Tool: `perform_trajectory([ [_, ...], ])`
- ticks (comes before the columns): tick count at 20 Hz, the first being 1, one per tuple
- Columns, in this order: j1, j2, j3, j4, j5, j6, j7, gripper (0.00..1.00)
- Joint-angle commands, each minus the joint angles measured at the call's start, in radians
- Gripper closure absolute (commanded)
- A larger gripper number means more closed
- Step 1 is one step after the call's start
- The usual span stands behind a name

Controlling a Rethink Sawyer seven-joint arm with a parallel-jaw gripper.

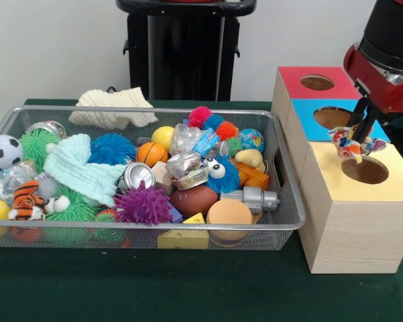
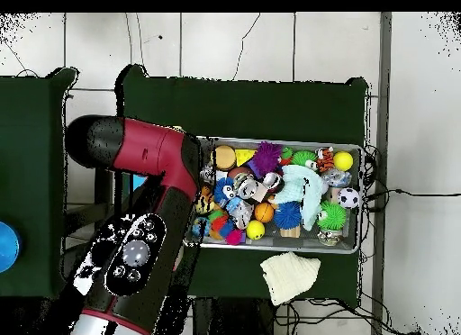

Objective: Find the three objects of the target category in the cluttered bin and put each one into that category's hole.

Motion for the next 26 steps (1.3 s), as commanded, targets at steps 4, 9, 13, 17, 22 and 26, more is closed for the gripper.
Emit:
perform_trajectory([
  [4,-0.024,0.001,0.111,0.116,0.006,-0.041,0.149,1.00],
  [9,-0.017,0.035,0.113,0.078,0.016,-0.047,0.186,1.00],
  [13,-0.022,0.052,0.123,0.069,0.021,-0.073,0.181,1.00],
  [17,-0.023,0.060,0.124,0.066,0.023,-0.081,0.181,1.00],
  [22,-0.014,0.072,0.115,0.039,0.029,-0.061,0.208,1.00],
  [26,-0.013,0.076,0.112,0.035,0.031,-0.057,0.211,1.00],
])
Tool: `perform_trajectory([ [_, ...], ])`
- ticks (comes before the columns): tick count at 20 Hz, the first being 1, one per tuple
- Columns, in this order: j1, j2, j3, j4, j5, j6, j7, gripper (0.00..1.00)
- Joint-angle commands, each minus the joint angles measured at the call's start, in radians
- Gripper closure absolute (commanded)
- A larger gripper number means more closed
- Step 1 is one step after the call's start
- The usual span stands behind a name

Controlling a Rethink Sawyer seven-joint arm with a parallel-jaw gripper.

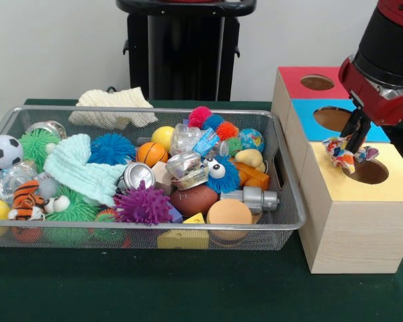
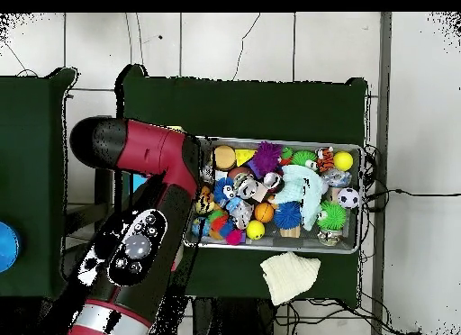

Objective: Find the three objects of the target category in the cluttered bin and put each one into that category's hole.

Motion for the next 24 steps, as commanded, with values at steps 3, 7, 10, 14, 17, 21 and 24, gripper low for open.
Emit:
perform_trajectory([
  [3,-0.013,0.040,0.111,0.034,0.032,-0.038,0.216,1.00],
  [7,-0.006,0.043,0.106,0.017,0.035,-0.019,0.236,1.00],
  [10,-0.005,0.044,0.102,0.008,0.036,-0.008,0.240,1.00],
  [14,-0.010,0.050,0.103,0.007,0.035,-0.016,0.234,1.00],
  [17,-0.015,0.055,0.105,0.001,0.034,-0.019,0.227,1.00],
  [21,-0.013,0.059,0.103,-0.009,0.035,-0.011,0.234,1.00],
  [24,-0.010,0.074,0.099,-0.039,0.041,0.003,0.255,1.00],
])
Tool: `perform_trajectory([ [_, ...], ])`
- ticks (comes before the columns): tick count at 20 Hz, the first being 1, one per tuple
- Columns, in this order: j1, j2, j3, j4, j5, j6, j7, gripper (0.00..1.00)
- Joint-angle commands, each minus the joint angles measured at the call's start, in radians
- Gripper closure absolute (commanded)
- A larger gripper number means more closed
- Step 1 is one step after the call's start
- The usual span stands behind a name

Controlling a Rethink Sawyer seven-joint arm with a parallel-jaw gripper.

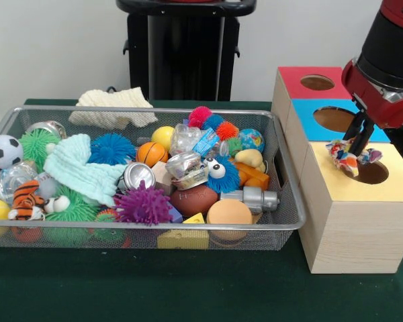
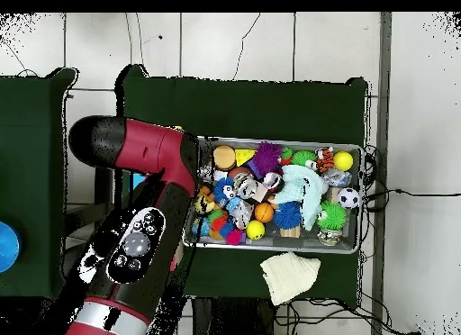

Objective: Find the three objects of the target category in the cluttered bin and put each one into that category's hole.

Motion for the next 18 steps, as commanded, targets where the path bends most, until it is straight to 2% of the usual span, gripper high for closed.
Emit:
perform_trajectory([
  [1,-0.010,0.075,0.098,-0.043,0.036,0.006,0.265,1.00],
  [7,-0.001,0.136,0.085,-0.123,0.057,0.009,0.321,1.00],
  [13,-0.004,0.138,0.077,-0.136,0.066,0.026,0.312,1.00],
  [18,-0.014,0.159,0.086,-0.142,0.070,-0.006,0.295,1.00],
])
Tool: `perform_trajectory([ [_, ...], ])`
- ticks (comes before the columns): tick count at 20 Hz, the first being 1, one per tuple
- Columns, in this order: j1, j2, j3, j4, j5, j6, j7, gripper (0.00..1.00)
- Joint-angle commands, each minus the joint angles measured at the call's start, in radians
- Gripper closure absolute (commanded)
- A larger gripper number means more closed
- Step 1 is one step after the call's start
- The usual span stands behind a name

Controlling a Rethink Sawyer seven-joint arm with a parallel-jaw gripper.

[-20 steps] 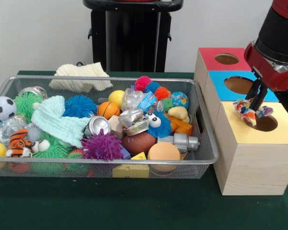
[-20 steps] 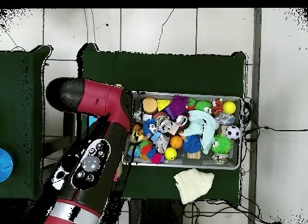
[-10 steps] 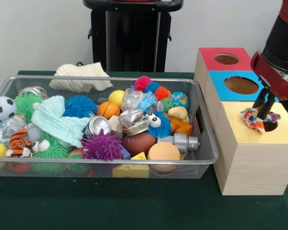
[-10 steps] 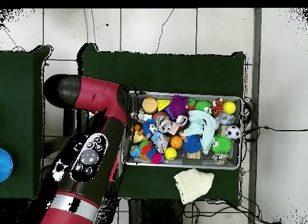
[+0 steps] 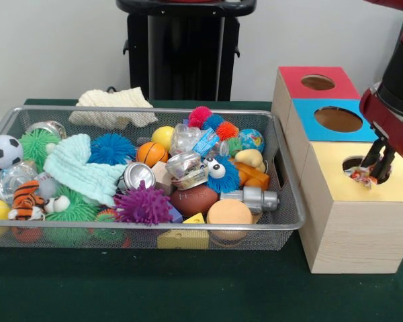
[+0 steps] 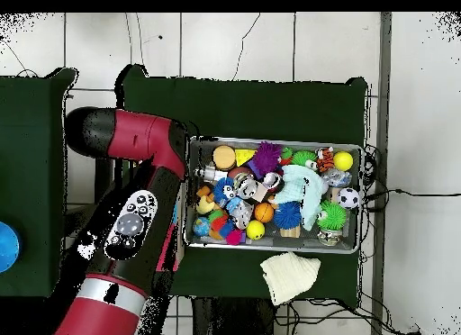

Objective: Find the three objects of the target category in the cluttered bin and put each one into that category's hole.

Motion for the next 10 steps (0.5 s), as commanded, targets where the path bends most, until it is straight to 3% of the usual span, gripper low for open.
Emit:
perform_trajectory([
  [1,-0.019,0.075,0.096,-0.018,0.042,-0.020,0.280,1.00],
  [6,-0.040,0.104,0.111,-0.004,0.029,-0.090,0.223,1.00],
  [10,-0.047,0.077,0.110,0.016,0.020,-0.063,0.188,1.00],
])
